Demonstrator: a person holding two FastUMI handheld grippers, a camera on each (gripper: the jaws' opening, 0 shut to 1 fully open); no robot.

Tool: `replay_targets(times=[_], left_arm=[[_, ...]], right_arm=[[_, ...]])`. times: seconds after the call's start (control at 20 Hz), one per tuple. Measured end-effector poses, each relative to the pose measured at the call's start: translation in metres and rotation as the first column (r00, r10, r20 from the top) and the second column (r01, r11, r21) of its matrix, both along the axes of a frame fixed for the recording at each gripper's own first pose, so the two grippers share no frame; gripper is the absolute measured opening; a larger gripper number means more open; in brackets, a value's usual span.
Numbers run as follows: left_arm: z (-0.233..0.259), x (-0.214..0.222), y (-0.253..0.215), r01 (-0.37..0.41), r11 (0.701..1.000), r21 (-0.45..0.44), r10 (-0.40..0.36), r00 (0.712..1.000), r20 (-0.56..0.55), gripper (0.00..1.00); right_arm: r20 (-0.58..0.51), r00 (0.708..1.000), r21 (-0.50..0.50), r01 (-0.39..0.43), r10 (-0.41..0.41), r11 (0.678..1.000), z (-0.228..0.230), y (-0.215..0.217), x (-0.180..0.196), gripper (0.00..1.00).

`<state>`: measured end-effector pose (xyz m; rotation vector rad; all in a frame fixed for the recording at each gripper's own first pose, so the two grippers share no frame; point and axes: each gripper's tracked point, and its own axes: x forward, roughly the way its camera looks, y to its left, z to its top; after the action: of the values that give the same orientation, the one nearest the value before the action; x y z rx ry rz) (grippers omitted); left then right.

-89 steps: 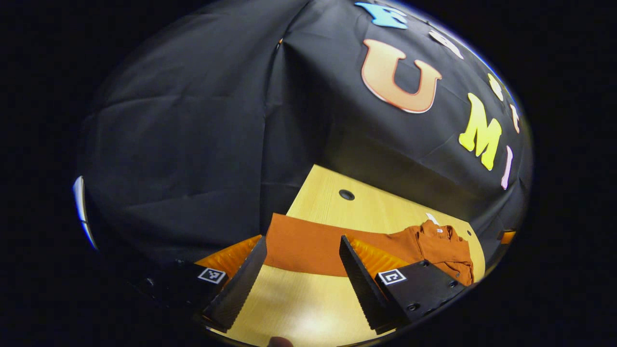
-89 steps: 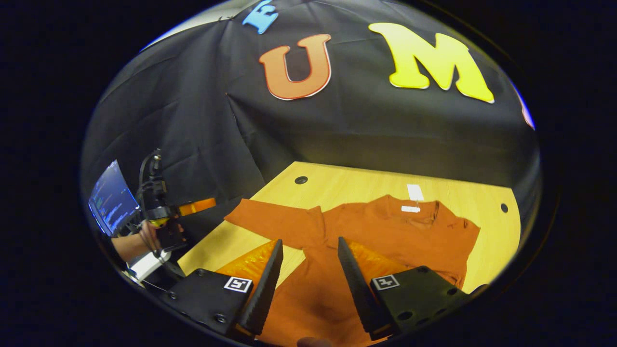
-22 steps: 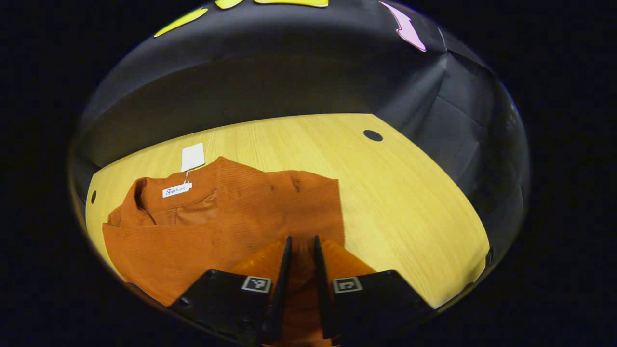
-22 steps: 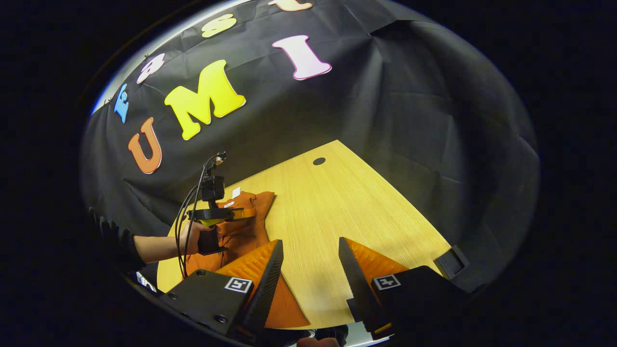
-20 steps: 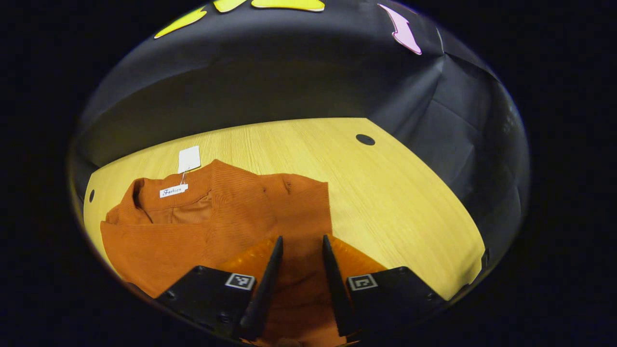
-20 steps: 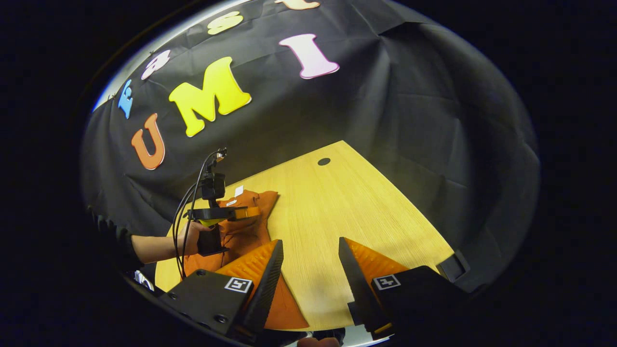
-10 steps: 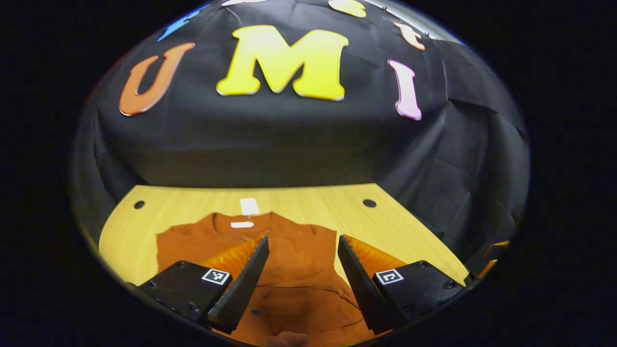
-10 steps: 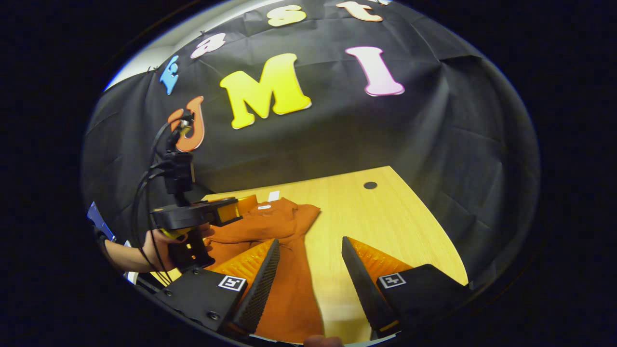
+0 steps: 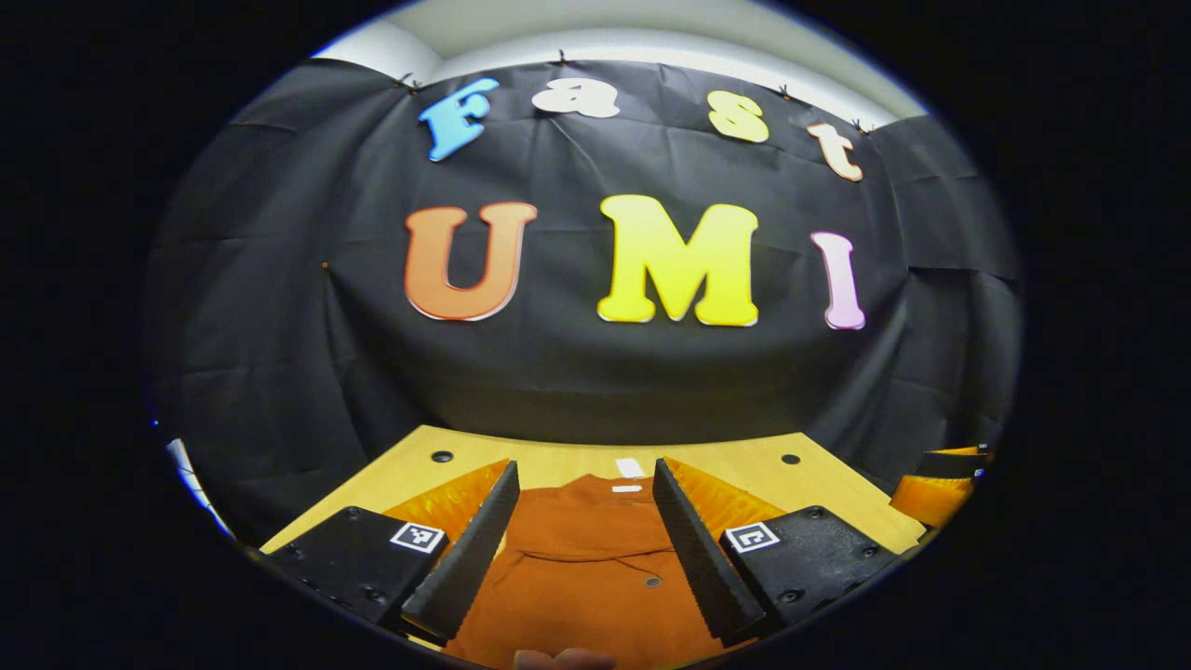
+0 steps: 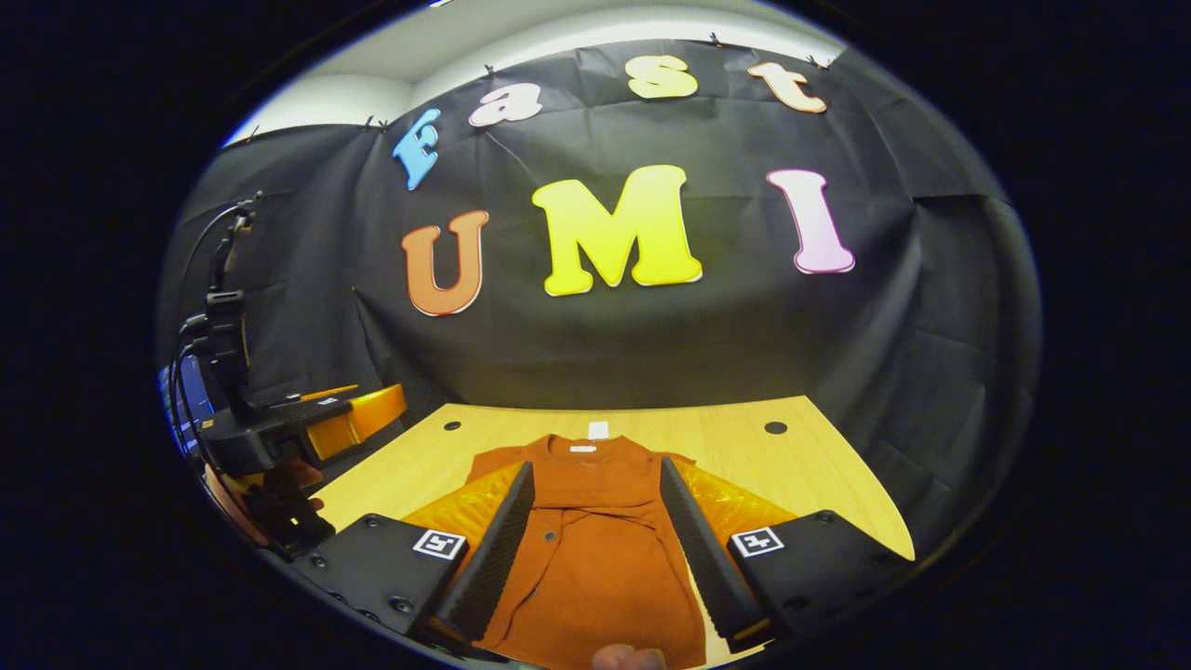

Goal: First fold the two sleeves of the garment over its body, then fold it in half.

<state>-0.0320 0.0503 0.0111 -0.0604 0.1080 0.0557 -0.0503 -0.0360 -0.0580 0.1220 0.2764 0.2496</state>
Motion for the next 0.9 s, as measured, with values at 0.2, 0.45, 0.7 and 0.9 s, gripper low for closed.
replay_targets(times=[0.2, 0.45, 0.7, 0.9], left_arm=[[-0.002, -0.034, 0.030, -0.009, 1.000, 0.004, 0.009, 1.000, 0.027, 0.94], [-0.045, -0.059, 0.054, 0.026, 0.998, -0.061, -0.031, 0.996, -0.081, 0.94], [-0.122, -0.091, 0.065, 0.139, 0.980, -0.142, -0.175, 0.944, -0.281, 0.94], [-0.208, -0.139, 0.069, 0.168, 0.946, -0.277, -0.291, 0.815, -0.501, 0.96]], right_arm=[[0.033, 0.999, -0.013, -0.001, 0.002, 1.000, 0.007, 0.019, -0.017, 0.86], [-0.050, 0.998, -0.024, 0.037, -0.038, 0.999, -0.023, -0.004, -0.032, 0.87], [-0.223, 0.972, -0.063, 0.064, -0.076, 0.996, -0.092, -0.055, -0.059, 0.86], [-0.378, 0.919, -0.086, 0.089, -0.115, 0.992, -0.155, -0.083, -0.093, 0.87]])
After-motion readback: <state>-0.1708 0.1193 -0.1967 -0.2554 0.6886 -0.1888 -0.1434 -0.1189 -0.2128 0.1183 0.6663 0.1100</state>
